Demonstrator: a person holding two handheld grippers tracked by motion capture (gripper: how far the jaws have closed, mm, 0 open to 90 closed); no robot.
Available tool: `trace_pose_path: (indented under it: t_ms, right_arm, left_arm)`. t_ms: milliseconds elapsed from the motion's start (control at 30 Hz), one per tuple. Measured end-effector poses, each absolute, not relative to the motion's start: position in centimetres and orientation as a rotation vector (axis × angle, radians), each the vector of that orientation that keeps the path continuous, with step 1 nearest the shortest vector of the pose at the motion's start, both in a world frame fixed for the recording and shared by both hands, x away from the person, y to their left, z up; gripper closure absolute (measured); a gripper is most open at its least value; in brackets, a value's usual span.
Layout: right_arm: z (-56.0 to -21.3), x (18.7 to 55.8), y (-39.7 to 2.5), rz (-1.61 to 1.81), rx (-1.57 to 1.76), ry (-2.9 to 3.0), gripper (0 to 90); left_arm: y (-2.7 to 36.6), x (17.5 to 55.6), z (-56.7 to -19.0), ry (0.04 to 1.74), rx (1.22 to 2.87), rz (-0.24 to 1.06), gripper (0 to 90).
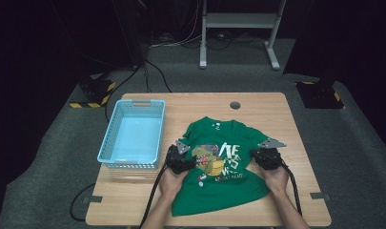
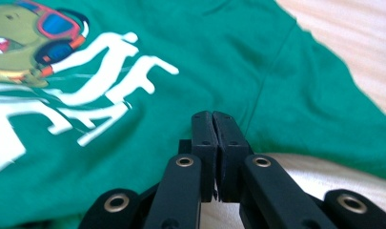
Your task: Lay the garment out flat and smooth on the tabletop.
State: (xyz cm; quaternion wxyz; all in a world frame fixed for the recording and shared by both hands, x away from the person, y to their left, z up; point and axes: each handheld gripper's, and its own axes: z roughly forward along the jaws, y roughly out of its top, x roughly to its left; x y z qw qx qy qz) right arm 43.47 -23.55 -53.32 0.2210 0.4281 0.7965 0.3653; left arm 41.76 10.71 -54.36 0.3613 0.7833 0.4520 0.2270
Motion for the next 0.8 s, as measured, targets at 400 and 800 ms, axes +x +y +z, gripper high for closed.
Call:
trace_pose_path:
  t_ms: [400,800]
  right_arm:
    - [-51.6,44.5,-21.7,1.032,1.114,2.205,89.0]
    - [-51.8,46.9,-19.2,1.025,1.093,2.229,89.2]
  left_arm:
    - [10.7,41.8,-54.4,1.162,2.019,0.580,39.7]
    - [10.7,41.8,-54.4,1.162,2.019,0.579,39.8]
